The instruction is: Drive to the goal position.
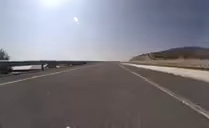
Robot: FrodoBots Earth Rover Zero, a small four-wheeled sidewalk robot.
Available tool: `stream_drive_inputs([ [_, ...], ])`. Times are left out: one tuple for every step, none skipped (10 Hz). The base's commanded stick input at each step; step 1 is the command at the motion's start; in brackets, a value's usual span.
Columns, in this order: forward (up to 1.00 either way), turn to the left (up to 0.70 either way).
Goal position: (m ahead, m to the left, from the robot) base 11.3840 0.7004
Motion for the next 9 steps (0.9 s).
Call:
stream_drive_inputs([
  [1.0, 0.0],
  [1.0, 0.0],
  [1.0, 0.0],
  [1.0, 0.0],
  [1.0, 0.0],
  [1.0, 0.0],
  [1.0, 0.0],
  [1.0, 0.0],
  [1.0, 0.0],
])
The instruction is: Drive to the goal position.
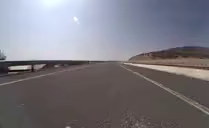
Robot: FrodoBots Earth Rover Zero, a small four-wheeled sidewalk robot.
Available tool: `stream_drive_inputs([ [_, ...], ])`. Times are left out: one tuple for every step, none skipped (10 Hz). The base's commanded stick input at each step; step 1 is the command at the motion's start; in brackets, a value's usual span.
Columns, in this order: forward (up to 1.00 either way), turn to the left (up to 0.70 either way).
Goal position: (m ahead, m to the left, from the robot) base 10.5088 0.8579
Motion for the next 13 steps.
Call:
stream_drive_inputs([
  [1.0, 0.0],
  [1.0, 0.0],
  [1.0, 0.0],
  [1.0, 0.0],
  [1.0, 0.0],
  [1.0, 0.0],
  [1.0, 0.0],
  [1.0, 0.0],
  [1.0, 0.0],
  [1.0, 0.0],
  [1.0, 0.0],
  [1.0, 0.0],
  [1.0, 0.0],
])
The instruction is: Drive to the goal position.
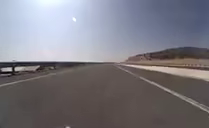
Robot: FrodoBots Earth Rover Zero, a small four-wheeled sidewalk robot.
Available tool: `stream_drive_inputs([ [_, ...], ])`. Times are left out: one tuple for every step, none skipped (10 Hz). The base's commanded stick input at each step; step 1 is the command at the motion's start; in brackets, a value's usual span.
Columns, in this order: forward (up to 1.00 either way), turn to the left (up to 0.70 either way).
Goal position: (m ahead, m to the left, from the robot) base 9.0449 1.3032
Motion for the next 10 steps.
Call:
stream_drive_inputs([
  [1.0, 0.0],
  [1.0, 0.0],
  [1.0, 0.0],
  [1.0, 0.0],
  [1.0, 0.0],
  [1.0, 0.0],
  [1.0, 0.0],
  [1.0, 0.0],
  [1.0, 0.0],
  [1.0, 0.0],
])
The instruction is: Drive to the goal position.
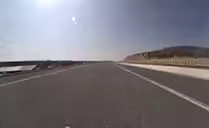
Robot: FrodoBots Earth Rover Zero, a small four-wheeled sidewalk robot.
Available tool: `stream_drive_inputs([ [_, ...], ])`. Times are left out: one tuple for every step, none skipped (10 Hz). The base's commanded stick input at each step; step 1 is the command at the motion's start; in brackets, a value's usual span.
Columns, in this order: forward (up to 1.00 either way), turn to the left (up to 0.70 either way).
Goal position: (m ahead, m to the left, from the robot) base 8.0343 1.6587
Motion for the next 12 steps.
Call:
stream_drive_inputs([
  [1.0, 0.0],
  [1.0, 0.0],
  [1.0, 0.0],
  [1.0, 0.0],
  [1.0, 0.0],
  [1.0, 0.0],
  [1.0, 0.0],
  [1.0, 0.0],
  [1.0, 0.0],
  [1.0, 0.0],
  [1.0, 0.0],
  [1.0, 0.0],
])
